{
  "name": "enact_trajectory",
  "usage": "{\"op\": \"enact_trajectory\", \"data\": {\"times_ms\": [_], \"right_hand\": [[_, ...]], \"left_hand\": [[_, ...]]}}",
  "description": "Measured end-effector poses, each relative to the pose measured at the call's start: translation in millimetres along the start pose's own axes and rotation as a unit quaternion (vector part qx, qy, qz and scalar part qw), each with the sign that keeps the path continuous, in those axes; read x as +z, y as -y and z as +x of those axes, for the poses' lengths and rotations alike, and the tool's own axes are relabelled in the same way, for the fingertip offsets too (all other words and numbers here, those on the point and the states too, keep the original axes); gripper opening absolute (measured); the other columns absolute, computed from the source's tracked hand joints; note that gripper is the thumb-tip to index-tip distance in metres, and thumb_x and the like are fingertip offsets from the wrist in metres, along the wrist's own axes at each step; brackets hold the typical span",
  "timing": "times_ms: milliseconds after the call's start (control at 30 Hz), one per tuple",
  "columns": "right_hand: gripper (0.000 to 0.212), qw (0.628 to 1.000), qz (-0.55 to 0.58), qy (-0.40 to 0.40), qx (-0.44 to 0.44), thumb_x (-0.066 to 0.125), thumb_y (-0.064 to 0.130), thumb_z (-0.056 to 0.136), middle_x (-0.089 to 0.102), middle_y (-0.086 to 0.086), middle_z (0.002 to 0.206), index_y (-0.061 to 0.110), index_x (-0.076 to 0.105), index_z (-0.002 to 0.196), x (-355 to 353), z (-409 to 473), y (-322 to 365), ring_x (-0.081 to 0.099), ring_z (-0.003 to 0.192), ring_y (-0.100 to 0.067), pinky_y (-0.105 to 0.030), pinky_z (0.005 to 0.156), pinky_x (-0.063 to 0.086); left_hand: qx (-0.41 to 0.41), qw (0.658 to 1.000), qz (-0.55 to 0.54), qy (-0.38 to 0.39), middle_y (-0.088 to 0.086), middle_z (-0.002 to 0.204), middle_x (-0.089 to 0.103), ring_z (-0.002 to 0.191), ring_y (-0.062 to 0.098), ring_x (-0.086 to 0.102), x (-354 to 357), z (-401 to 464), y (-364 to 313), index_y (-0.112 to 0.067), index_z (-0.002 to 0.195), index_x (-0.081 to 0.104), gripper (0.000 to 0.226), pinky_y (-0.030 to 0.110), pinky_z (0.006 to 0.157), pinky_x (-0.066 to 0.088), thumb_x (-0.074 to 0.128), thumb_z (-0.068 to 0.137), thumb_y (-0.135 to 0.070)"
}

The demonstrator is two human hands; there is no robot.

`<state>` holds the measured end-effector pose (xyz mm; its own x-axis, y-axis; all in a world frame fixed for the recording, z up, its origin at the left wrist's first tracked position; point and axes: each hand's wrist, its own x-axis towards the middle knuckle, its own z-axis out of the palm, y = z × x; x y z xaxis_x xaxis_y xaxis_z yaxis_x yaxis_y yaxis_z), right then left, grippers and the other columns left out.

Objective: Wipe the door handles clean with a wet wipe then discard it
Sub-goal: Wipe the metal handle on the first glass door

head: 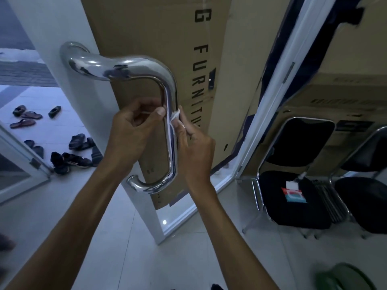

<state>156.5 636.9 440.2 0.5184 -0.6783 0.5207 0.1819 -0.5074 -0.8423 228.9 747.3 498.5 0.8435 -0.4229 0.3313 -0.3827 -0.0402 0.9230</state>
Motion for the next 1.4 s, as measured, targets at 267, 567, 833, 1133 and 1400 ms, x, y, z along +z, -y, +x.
{"op": "enact_trajectory", "data": {"times_ms": [267,567,833,1133,1400], "right_hand": [[0.040,0.999,-0.036,-0.031,-0.015,0.065,0.026,0.103,0.057,0.010,0.074,0.017,0.062,0.142,8,-3,-2,0.041,0.056,0.005,-0.009,0.056,0.031],[0.052,0.991,-0.134,-0.012,0.007,0.055,0.042,0.101,0.073,0.000,0.084,0.018,0.058,0.147,20,-47,-52,0.057,0.070,-0.003,-0.025,0.060,0.058],[0.043,0.987,-0.130,0.015,0.088,0.068,0.023,0.100,0.075,-0.009,0.124,0.013,0.065,0.142,26,-85,-83,0.060,0.119,-0.010,-0.005,0.098,0.042],[0.028,0.973,-0.066,0.033,0.219,0.061,0.043,0.103,0.076,0.001,0.119,0.021,0.077,0.110,39,-109,-112,0.068,0.116,-0.016,-0.019,0.094,0.058],[0.031,0.958,-0.031,0.037,0.283,0.065,0.035,0.104,0.075,-0.006,0.093,0.012,0.074,0.086,44,-118,-110,0.068,0.083,-0.014,-0.013,0.068,0.048]], "left_hand": [[0.011,1.000,-0.014,0.014,-0.015,0.106,0.072,0.098,-0.007,0.066,-2,3,5,-0.023,0.115,0.072,0.015,0.008,0.084,0.048,0.068,0.101,-0.027],[0.004,0.999,-0.021,0.034,-0.008,0.103,0.075,0.100,0.007,0.071,-3,7,21,-0.027,0.108,0.074,0.014,0.020,0.090,0.055,0.070,0.097,-0.036],[-0.009,0.997,-0.005,0.073,-0.017,0.092,0.072,0.091,-0.003,0.067,0,1,45,-0.020,0.104,0.073,0.019,0.011,0.080,0.050,0.068,0.097,-0.037],[-0.027,0.995,0.013,0.093,-0.023,0.087,0.072,0.088,-0.003,0.067,4,-9,75,-0.026,0.101,0.073,0.013,0.008,0.075,0.048,0.068,0.098,-0.037],[-0.079,0.990,0.039,0.109,-0.017,0.096,0.074,0.092,-0.002,0.068,6,-19,105,-0.026,0.104,0.075,0.016,0.013,0.078,0.049,0.069,0.097,-0.039]]}}
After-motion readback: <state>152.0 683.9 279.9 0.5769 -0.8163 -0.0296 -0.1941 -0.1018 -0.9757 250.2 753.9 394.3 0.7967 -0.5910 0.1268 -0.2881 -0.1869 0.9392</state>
